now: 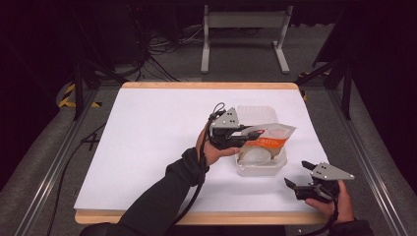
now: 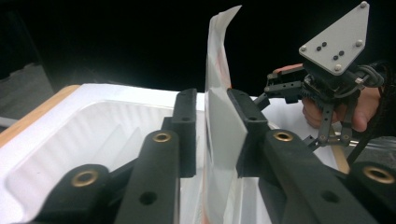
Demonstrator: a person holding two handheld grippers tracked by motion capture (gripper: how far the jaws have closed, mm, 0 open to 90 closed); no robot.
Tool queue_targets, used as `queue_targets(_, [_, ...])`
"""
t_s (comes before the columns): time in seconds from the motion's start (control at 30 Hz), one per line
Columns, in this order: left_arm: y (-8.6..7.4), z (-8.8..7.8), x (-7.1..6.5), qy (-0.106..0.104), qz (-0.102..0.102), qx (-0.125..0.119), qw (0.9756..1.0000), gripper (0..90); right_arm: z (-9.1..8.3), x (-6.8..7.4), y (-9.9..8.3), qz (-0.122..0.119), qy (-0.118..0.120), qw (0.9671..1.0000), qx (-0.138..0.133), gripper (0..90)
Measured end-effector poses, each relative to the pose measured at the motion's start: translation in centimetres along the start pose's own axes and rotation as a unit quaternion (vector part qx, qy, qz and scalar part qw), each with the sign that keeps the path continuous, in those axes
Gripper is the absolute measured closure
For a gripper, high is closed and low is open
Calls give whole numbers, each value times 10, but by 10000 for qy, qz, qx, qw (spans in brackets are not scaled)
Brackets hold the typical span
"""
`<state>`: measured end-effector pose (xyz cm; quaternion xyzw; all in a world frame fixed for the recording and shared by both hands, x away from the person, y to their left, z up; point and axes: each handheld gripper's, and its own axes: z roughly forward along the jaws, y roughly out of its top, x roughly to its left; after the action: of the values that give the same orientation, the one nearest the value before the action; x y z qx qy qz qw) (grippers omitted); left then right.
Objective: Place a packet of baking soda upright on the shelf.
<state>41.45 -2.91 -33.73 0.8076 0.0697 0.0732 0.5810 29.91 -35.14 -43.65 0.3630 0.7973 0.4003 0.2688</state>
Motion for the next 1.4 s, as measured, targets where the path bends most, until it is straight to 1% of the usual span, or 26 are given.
queue_targets(0.03, [0, 0, 0, 0, 0, 0, 10000, 727, 0, 0, 0, 0, 0, 10000, 0, 137])
queue_targets(0.07, [1, -2, 0, 63, 56, 28, 10000, 701, 0, 0, 0, -5, 7, 10000, 7, 137])
queue_targets(0.1, [2, -3, 0, 123, 98, 81, 9998, 701, 0, 0, 0, -5, 7, 10000, 7, 137])
queue_targets(0.13, [2, -5, -1, 162, 122, 126, 9997, 672, 0, 0, 0, -10, 8, 10000, 8, 136])
queue_targets(0.23, [2, -8, -2, 225, 238, 240, 9992, 638, 0, 0, 0, -2, 0, 10000, 2, 136])
queue_targets(0.33, [0, -11, -4, 321, 343, 392, 9981, 558, 0, 0, 0, 1, -2, 10000, 5, 136])
queue_targets(0.43, [0, -14, -4, 344, 347, 425, 9979, 517, 0, 0, 0, -5, 0, 10000, 11, 137])
queue_targets(0.47, [-1, -15, -4, 357, 373, 462, 9976, 517, 0, 0, 0, -5, 6, 10000, 7, 136])
queue_targets(0.53, [-2, -16, -5, 421, 361, 508, 9972, 467, 0, 0, 0, -11, -5, 10000, 10, 136])
queue_targets(0.63, [-5, -20, -5, 430, 398, 567, 9967, 434, 0, 0, 0, -13, -12, 10000, 1, 136])
queue_targets(0.67, [-5, -21, -5, 472, 414, 634, 9960, 421, 0, 0, 0, -1, -7, 10000, -4, 137])
queue_targets(0.73, [-6, -23, -6, 655, 485, 747, 9939, 351, -1, 0, 0, 3, -11, 10000, 1, 136])
queue_targets(0.87, [-10, -30, -5, 696, 505, 845, 9927, 295, -1, 0, 0, -7, -11, 10000, -1, 136])
queue_targets(1.0, [-16, -39, -4, 822, 575, 1021, 9897, 246, -1, 0, 0, -1, -21, 10000, -9, 136])
queue_targets(1.03, [-18, -41, -4, 860, 560, 1082, 9888, 231, -1, 0, 0, -6, -23, 10000, -11, 136])
queue_targets(1.1, [-22, -48, -3, 927, 560, 1157, 9874, 213, -1, 0, 0, -5, -24, 10000, -8, 136])
queue_targets(1.2, [-30, -59, -1, 1012, 487, 1165, 9868, 188, 0, 0, 0, -7, -32, 10000, 1, 136])
queue_targets(1.23, [-33, -64, 0, 1055, 475, 1180, 9862, 183, 0, 0, 0, -6, -35, 10000, 3, 136])
queue_targets(1.27, [-36, -68, 1, 1044, 442, 1195, 9863, 173, 0, 0, 1, -3, -40, 10000, 6, 136])
queue_targets(1.3, [-38, -70, 1, 1061, 426, 1228, 9858, 168, 0, 1, 1, 6, -47, 10000, 7, 136])
queue_targets(1.33, [-42, -75, 1, 1085, 418, 1292, 9848, 164, -1, 1, 1, 17, -49, 10000, -5, 136])
queue_targets(1.37, [-42, -75, 1, 1085, 418, 1292, 9848, 155, -1, 1, 2, 39, -54, 10000, -22, 136])
queue_targets(1.4, [-47, -84, 1, 1135, 497, 1346, 9831, 154, -1, 2, 2, 41, -50, 10000, -28, 136])
